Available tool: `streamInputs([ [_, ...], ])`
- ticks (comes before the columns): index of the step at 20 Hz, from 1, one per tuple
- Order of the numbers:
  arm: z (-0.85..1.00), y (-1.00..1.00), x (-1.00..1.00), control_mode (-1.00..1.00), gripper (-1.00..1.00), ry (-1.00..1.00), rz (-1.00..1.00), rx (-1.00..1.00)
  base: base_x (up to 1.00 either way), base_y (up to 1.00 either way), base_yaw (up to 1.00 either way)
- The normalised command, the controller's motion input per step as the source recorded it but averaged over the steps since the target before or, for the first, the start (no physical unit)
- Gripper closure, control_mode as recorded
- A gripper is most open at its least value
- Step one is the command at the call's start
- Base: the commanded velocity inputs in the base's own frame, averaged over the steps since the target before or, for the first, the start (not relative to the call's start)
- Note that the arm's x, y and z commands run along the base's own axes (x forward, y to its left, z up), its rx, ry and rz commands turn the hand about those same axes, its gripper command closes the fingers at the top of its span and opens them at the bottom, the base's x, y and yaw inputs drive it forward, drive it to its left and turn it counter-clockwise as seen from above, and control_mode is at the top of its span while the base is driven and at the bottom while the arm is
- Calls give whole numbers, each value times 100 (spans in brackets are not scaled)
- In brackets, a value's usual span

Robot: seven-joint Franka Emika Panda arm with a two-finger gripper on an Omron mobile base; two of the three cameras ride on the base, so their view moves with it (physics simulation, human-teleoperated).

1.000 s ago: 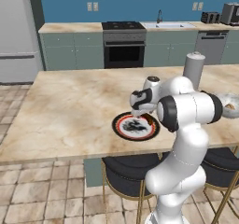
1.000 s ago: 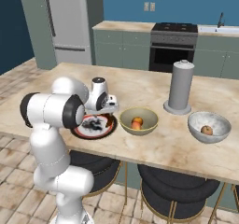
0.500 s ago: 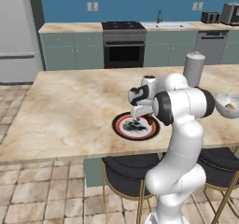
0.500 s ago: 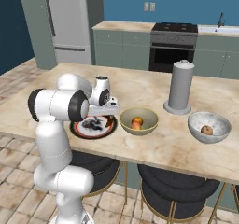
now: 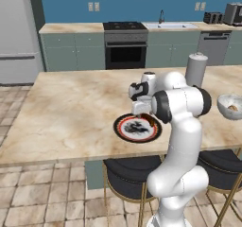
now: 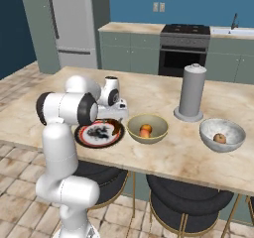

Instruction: Take the fruits from the plate on the dining counter and place two fruits in each bowl.

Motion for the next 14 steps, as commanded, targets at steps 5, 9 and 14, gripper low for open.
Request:
streamInputs([
  [5,-5,0,-5,-100,-100,-2,0,0,0,0,0],
  [9,-35,-4,0,-100,-100,0,0,0,0,0,0],
  [14,-7,-4,9,-100,-100,0,0,0,0,0,0],
])
